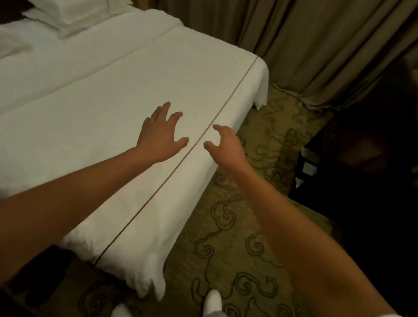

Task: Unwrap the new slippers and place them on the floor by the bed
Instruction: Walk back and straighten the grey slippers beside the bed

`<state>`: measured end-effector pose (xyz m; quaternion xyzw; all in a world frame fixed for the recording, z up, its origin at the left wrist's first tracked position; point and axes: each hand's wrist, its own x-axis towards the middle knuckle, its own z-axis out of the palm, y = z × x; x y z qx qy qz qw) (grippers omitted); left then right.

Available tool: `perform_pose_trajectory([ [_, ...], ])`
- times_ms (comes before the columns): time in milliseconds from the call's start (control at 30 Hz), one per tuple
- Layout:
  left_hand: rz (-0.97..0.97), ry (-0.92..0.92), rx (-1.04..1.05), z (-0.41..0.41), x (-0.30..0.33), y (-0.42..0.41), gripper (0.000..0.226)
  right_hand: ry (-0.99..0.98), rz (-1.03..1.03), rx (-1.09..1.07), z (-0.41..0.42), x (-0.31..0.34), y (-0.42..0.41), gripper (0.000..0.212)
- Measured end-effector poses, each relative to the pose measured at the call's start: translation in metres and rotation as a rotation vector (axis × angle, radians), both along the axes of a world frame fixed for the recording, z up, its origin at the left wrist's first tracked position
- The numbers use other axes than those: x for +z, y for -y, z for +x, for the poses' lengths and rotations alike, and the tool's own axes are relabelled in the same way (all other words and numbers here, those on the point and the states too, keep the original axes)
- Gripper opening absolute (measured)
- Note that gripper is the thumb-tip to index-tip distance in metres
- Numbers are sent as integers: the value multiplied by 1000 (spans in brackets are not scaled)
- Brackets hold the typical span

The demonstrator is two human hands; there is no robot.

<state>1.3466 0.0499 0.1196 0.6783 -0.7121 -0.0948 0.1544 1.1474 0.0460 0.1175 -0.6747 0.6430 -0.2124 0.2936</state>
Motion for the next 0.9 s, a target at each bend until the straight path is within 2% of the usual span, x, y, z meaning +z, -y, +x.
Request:
perform_pose_trajectory([
  [167, 4, 2, -164, -176, 20, 75, 76, 94, 65, -191, -168, 18, 44, 62],
  [333, 21, -31, -214, -290, 40, 138, 73, 101, 23, -339, -280, 52, 88, 65],
  [600, -16, -37, -267, -371, 28, 262, 67, 102, -9, -401, -362, 57, 190, 65],
  [900, -53, -61, -345, -428, 23, 489, 65, 87, 39, -492, -417, 58, 383, 66],
])
